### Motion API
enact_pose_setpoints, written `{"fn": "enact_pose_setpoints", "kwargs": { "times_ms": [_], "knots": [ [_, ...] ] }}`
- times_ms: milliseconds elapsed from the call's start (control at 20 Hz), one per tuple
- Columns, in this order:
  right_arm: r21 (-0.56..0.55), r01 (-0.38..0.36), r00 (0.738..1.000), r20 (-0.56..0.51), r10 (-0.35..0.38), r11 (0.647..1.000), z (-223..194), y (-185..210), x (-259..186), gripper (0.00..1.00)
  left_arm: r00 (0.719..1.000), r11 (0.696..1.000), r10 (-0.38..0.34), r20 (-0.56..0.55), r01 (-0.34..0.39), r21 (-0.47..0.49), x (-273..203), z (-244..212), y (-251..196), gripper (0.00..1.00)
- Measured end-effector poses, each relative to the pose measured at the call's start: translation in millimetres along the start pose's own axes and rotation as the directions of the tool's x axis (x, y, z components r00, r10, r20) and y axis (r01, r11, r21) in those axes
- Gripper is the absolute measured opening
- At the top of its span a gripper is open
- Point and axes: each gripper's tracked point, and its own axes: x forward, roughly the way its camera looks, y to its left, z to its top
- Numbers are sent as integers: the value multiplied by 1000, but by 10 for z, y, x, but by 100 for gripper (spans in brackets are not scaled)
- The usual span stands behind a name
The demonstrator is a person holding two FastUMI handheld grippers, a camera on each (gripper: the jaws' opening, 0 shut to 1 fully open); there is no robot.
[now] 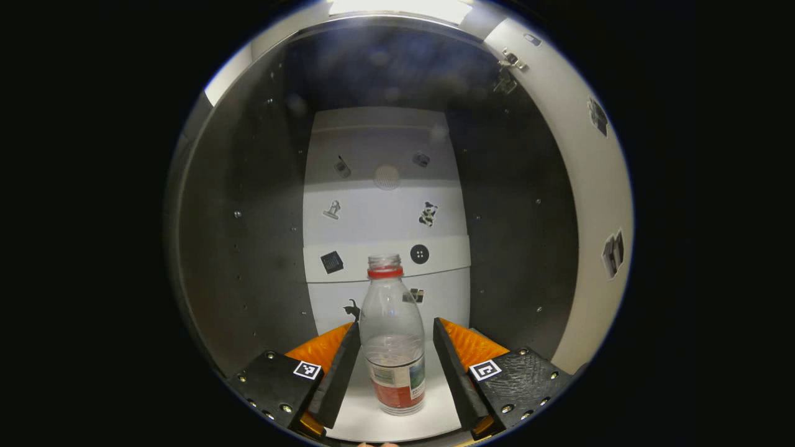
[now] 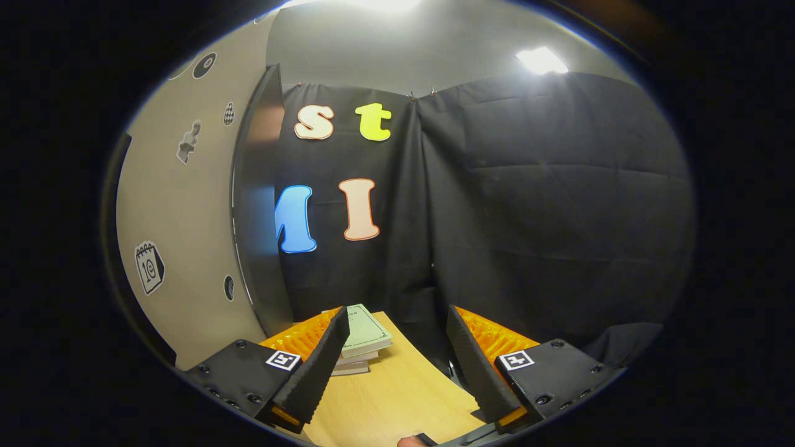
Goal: Open the cabinet door with the right hand, grasp the bottle in the cabinet with the left hand and place it on the coaster, then close the cabinet door with the right hand.
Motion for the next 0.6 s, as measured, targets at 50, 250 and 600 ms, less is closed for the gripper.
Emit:
{"fn": "enact_pose_setpoints", "kwargs": {
  "times_ms": [50, 250, 600],
  "knots": [
    [-4, 0, 1000, -3, 0, 1000, -10, 4, -19, 100, 1000, 1000, 1, -8, -1, -4, 16, -31, 3, 68],
    [-7, -4, 1000, -3, 3, 1000, -20, -13, -60, 100, 1000, 999, -20, -1, 20, -27, -2, -8, -5, 68],
    [-10, -37, 999, 8, 37, 999, 17, -22, -139, 100, 998, 1000, -17, 62, 18, -24, -397, 252, 4, 63]
  ]
}}
